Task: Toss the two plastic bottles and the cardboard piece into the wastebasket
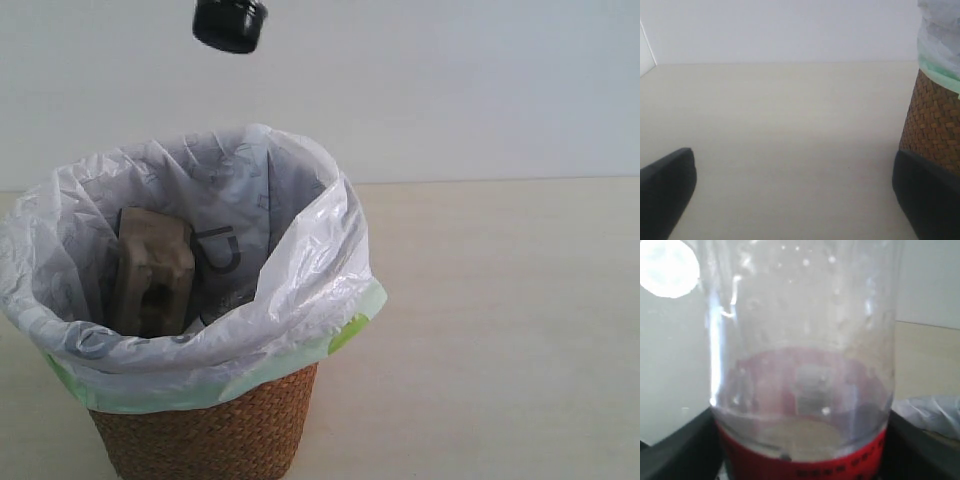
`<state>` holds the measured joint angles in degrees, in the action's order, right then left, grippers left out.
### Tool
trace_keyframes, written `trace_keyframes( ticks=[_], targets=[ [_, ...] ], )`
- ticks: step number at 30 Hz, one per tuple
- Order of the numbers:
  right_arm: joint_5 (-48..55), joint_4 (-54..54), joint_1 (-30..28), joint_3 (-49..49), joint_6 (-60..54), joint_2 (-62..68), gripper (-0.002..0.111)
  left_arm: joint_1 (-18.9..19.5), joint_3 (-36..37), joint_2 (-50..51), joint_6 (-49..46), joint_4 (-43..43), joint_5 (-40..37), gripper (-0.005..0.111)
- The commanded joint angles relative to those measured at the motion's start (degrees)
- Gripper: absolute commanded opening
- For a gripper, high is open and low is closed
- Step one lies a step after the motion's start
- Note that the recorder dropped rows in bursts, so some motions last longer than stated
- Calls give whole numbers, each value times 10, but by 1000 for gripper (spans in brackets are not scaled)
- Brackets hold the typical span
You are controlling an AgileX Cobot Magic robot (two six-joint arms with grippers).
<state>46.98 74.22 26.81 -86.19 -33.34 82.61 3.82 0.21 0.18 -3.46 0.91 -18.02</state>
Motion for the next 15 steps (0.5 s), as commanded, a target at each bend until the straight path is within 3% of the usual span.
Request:
trace_keyframes(
  ticks=[1, 4, 9, 15],
  targets=[
    [16, -26, 3, -19, 51, 29, 77, -4, -2, -2, 5, 1, 4, 108],
    [8, -103, 3, -18, 77, 35, 67, -4, -2, -2, 5, 1, 4, 108],
    [9, -184, -16, -18, 112, 38, 68, -4, -2, -2, 5, 1, 4, 108],
    [59, -525, -73, 0, 297, 39, 67, -4, -2, -2, 5, 1, 4, 108]
  ],
)
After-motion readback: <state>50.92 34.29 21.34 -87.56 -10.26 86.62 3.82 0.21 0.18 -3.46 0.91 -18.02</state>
